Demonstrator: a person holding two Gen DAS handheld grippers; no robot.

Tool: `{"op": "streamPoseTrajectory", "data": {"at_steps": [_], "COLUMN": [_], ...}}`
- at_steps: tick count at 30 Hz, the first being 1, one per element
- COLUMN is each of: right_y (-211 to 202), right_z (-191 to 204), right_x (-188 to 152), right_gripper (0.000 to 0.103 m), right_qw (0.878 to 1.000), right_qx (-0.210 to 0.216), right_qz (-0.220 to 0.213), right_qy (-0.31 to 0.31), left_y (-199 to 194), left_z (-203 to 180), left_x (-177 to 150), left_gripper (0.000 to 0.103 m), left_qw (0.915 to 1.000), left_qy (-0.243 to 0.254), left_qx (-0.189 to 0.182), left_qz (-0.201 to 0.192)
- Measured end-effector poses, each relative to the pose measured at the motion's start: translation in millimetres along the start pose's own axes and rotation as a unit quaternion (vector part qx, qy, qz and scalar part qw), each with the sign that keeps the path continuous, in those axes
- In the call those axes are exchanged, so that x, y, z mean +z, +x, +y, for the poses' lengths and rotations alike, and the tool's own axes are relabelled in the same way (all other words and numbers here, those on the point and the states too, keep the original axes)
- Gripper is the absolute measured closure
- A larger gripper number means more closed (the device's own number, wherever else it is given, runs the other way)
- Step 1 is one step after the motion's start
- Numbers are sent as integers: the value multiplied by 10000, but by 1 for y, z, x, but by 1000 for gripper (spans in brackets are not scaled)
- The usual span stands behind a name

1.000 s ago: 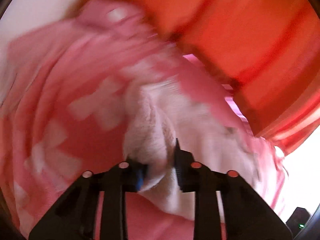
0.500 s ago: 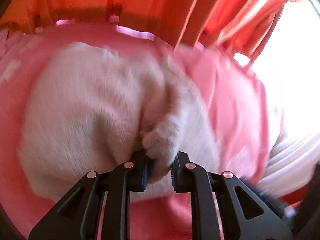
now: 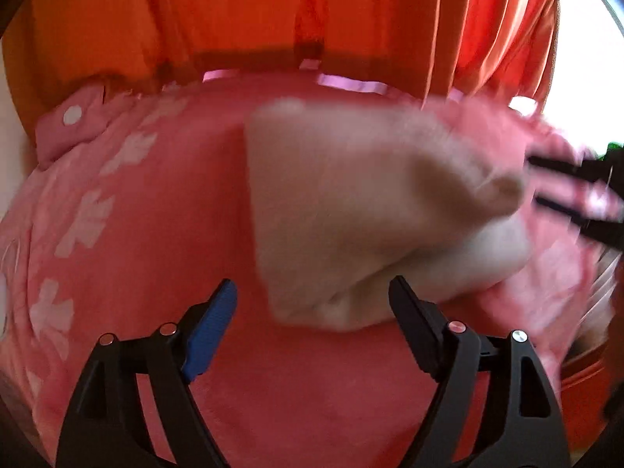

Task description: Fold small clothes

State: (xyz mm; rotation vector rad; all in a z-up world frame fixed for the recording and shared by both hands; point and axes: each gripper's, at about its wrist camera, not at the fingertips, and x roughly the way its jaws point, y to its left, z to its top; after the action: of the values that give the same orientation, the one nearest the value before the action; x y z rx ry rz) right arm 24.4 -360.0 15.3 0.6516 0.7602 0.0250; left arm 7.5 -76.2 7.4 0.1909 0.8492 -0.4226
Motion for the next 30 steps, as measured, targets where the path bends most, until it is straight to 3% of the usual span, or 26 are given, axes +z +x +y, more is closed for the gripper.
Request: {"op": "streamPoseTrajectory", "data": {"at_steps": [3,5,6,7,9,11,13,14,16,17,19,23,24,25,27,30], "right_y": [32,46,44,34,-13,-42,-41,-18,25,34,18,-24,-28,-27,-9,44], "right_z": [12,21,26,30,31,24,6,-16,-58,-75,-74,-46,-38,-34,-26,-24], "right_x": [5,12,16,21,35,35,26,18,-1,-13,-18,3,11,17,30,37], "right_gripper": [34,61,86,90,92,94,94,94,94,94,90,83,77,62,40,40], "right_qw": [9994,9984,9982,9990,9962,9931,9965,9993,9962,9946,9965,9976,9979,9983,9998,9983], "right_qx": [-146,-283,-294,-149,796,935,373,-115,-684,-641,-334,-603,-536,-450,-115,-234], "right_qz": [296,405,384,258,-346,-706,-741,-353,427,583,357,-296,-358,-361,-126,516], "right_qy": [-106,-288,-346,-319,-21,-9,-97,-28,317,566,682,158,38,-11,-69,-101], "left_y": [10,17,21,24,25,24,28,31,41,44,41,37,36,38,40,40], "left_z": [3,4,8,13,21,21,21,21,18,17,16,19,19,19,19,19], "left_x": [-3,2,6,9,13,12,6,3,-2,-4,-5,-7,-9,-9,-9,-8], "left_gripper": [25,30,47,62,67,77,78,78,78,78,78,75,74,73,73,73], "left_qw": [10000,9996,9991,9984,9965,9965,9951,9946,9943,9939,9944,9952,9952,9952,9951,9951], "left_qy": [-56,-256,-355,-427,-623,-548,-605,-622,-622,-662,-630,-554,-568,-575,-595,-607], "left_qx": [69,-26,-109,-192,-329,-335,-429,-419,-341,-354,-333,-362,-365,-357,-329,-298], "left_qz": [34,87,188,320,441,527,657,716,794,810,777,719,709,711,712,723]}}
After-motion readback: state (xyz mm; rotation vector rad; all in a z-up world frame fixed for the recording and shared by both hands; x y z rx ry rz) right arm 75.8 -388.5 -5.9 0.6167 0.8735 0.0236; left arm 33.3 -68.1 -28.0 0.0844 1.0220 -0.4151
